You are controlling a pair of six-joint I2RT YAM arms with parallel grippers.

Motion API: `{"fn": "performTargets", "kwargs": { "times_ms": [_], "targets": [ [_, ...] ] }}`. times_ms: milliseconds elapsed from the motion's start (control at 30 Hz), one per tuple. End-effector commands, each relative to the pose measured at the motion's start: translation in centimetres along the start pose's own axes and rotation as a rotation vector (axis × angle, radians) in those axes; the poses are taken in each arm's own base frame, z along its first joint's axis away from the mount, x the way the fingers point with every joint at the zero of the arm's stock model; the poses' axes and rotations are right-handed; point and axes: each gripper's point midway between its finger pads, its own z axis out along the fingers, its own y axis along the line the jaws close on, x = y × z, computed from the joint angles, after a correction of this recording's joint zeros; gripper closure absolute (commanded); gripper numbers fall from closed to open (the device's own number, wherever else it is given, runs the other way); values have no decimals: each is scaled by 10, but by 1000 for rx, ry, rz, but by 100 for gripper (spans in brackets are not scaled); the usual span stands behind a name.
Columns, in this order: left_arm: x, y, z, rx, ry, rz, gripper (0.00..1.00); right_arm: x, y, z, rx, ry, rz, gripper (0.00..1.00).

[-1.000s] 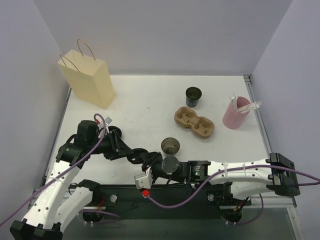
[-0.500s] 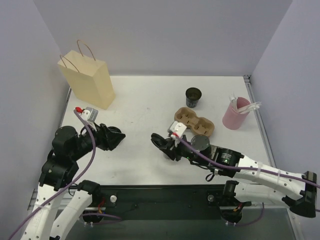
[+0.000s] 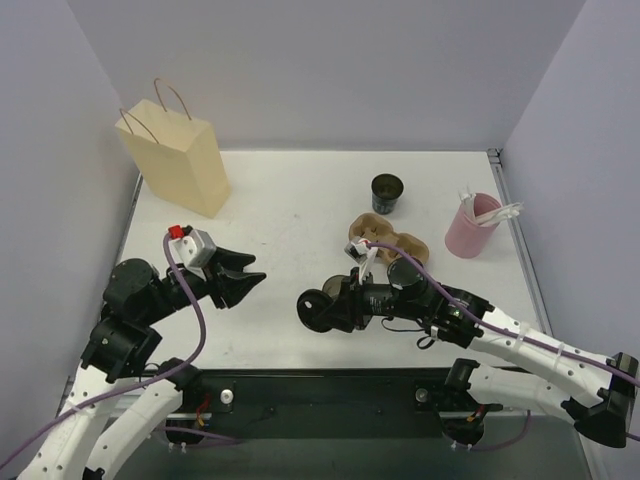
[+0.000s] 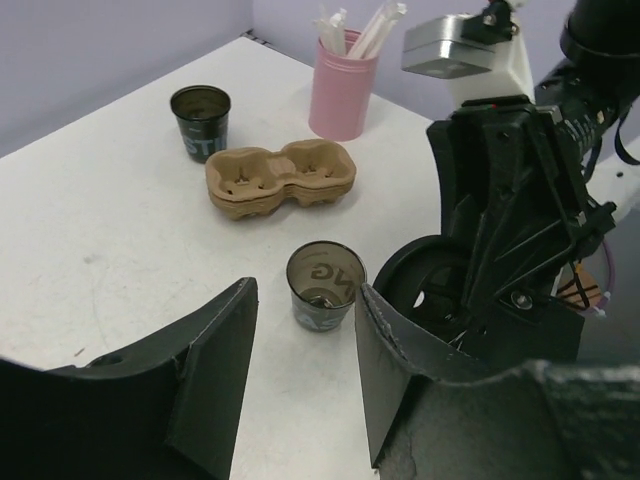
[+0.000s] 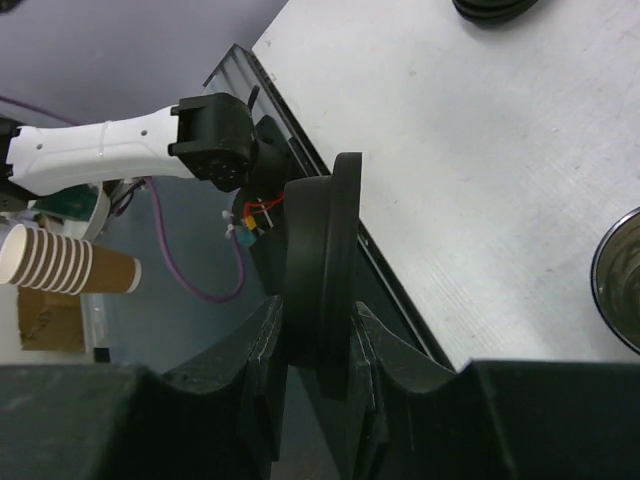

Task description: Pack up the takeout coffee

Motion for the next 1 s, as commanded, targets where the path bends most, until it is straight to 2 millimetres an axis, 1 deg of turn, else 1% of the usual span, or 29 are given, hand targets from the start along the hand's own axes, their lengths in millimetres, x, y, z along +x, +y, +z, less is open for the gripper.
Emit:
{"fn": "performTargets", "kwargs": {
  "times_ms": [0, 33, 100, 133, 167, 200, 233, 267, 333, 367, 400, 433, 467, 500, 633, 733, 833, 867, 967],
  "targets": [
    [7, -10, 16, 65, 9, 83, 46, -18, 20, -4, -71, -20, 81, 99],
    [12, -18, 19, 95, 31, 98, 47, -17, 17, -3, -64, -17, 89, 99],
    [21, -23, 24, 110, 57, 108, 46, -17, 12, -3, -54, -21, 107, 99],
    [23, -26, 26, 120, 65, 121, 46, -20, 6, -3, -41, -27, 119, 99],
    [32, -38, 30, 158, 91, 118, 46, -19, 5, -3, -51, -24, 123, 99],
    [37, -29, 34, 104, 108, 148, 47, -19, 3, -3, -51, -20, 130, 99],
    [44, -30, 36, 102, 134, 174, 47, -22, -1, -4, -44, -26, 143, 99],
    [52, -40, 39, 132, 159, 193, 47, -21, 0, -5, -54, -21, 146, 99],
    [58, -43, 44, 122, 168, 231, 48, -22, 0, -6, -59, -24, 153, 99],
    [63, -56, 47, 159, 177, 247, 47, -23, 1, -7, -62, -25, 154, 99],
    [60, -52, 51, 116, 166, 268, 47, -22, 1, -7, -65, -22, 154, 99],
    [63, -53, 55, 108, 174, 291, 48, -23, 2, -7, -70, -21, 156, 99],
    [64, -63, 56, 128, 173, 308, 47, -22, 3, -7, -78, -14, 159, 100],
    [62, -59, 59, 91, 168, 325, 48, -21, 4, -7, -81, -9, 162, 100],
    [62, -58, 68, 63, 175, 371, 48, -15, 4, -7, -91, 9, 167, 100],
    [59, -60, 69, 71, 160, 376, 48, -11, 4, -8, -97, 16, 168, 100],
    [63, -56, 71, 54, 176, 382, 48, -9, 6, -10, -107, 18, 166, 100],
    [61, -55, 71, 49, 172, 382, 48, -9, 6, -10, -108, 20, 167, 100],
    [58, -55, 71, 44, 162, 379, 49, -3, 2, -8, -98, 37, 166, 100]
  ]
}}
